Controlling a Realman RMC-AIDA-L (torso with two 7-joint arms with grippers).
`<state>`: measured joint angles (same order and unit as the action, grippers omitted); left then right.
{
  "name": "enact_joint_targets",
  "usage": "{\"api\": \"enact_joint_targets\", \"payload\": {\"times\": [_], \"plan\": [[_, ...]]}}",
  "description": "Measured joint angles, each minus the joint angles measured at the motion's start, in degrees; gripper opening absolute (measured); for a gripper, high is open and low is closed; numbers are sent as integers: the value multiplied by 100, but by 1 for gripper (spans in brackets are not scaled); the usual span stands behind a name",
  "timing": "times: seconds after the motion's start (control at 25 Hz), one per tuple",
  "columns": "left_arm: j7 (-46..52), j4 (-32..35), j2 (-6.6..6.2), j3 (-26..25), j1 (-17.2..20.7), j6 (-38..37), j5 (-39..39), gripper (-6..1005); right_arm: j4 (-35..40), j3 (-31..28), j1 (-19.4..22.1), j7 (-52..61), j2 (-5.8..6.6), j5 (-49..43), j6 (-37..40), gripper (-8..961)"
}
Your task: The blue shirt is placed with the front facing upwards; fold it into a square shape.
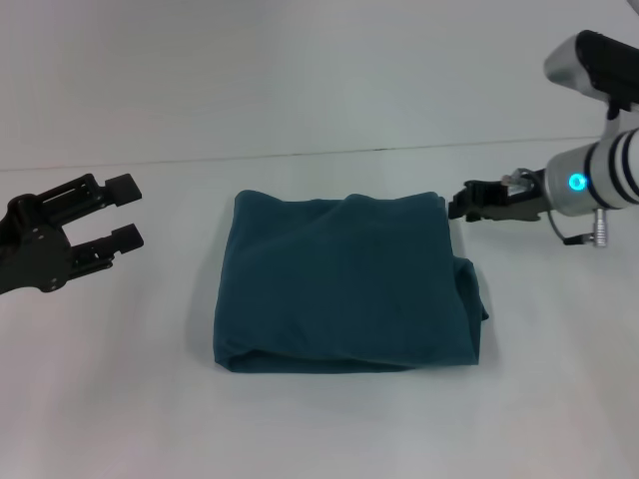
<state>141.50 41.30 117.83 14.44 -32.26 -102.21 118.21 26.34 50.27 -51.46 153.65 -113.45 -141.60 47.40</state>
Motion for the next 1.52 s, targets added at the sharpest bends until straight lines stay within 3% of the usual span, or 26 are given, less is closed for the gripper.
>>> {"api": "enact_joint_targets", "payload": {"times": [0.24,0.36,0.44,0.56,0.84,1.12,1.28,1.52], "plan": [[0,1,3,-5,1,0,0,807,17,-56,152,182,225,31,188,250],[0,3,1,-5,1,0,1,808,290,-271,314,108,338,283,834,359],[-2,19,-17,5,1,-2,22,808,497,-416,429,-151,370,599,1424,356],[-51,121,-52,55,12,-71,98,809,695,-696,609,-888,378,1374,2438,352],[-163,284,-68,139,78,-215,145,808,775,-1087,1185,-2276,361,2810,3945,495],[-288,410,-93,322,17,-11,562,808,786,-1580,1838,-3046,361,3117,4340,617],[-360,487,-80,550,5,191,654,808,786,-1989,2227,-3123,331,3124,4361,801],[-591,711,31,1804,-146,979,818,809,746,-2189,2530,-3219,318,3112,4272,929]]}}
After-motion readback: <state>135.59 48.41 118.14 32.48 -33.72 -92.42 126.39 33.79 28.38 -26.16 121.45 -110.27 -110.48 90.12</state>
